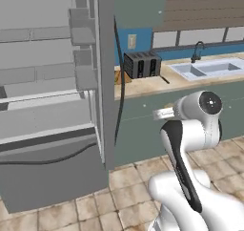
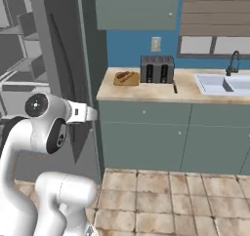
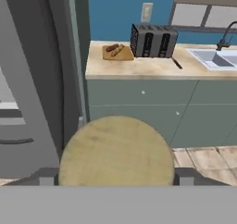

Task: Retrieve the sausage and cheese from the fridge and place them on the cutting board on the counter.

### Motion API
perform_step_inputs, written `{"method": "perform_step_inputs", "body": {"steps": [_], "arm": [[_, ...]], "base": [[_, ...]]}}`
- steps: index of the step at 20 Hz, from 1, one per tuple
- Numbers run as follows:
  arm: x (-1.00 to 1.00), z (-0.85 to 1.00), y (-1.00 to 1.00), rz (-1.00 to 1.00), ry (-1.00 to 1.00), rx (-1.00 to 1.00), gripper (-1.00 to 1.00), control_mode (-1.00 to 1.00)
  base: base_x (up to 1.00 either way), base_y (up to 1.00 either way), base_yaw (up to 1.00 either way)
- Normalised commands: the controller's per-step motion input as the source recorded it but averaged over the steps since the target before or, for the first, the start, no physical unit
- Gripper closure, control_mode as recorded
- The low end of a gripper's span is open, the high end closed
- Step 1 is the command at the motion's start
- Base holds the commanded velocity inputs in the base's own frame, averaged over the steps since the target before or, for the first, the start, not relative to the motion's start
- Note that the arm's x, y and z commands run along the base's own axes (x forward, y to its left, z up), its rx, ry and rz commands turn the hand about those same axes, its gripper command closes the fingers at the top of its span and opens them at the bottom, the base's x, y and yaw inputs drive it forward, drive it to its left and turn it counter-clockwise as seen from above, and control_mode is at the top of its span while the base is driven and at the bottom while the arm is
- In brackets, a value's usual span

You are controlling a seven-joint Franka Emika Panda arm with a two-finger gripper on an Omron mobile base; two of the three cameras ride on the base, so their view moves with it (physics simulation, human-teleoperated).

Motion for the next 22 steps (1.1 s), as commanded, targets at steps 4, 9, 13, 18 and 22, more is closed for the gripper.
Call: {"method": "perform_step_inputs", "body": {"steps": [4, 9, 13, 18, 22], "arm": [[0.0, 0.0, 0.0, 0.0, 0.0, 0.0, 1.0, 1.0], [0.0, 0.0, 0.0, 0.0, 0.0, 0.0, 1.0, 1.0], [0.0, 0.0, 0.0, 0.0, 0.0, 0.0, 1.0, 1.0], [0.0, 0.0, 0.0, 0.0, 0.0, 0.0, 1.0, 1.0], [0.0, 0.0, 0.0, 0.0, 0.0, 0.0, 1.0, 1.0]], "base": [[0.71, -0.48, 0.07], [0.67, -0.52, 0.05], [0.77, -0.43, 0.04], [0.82, -0.34, 0.08], [0.84, -0.18, 0.16]]}}
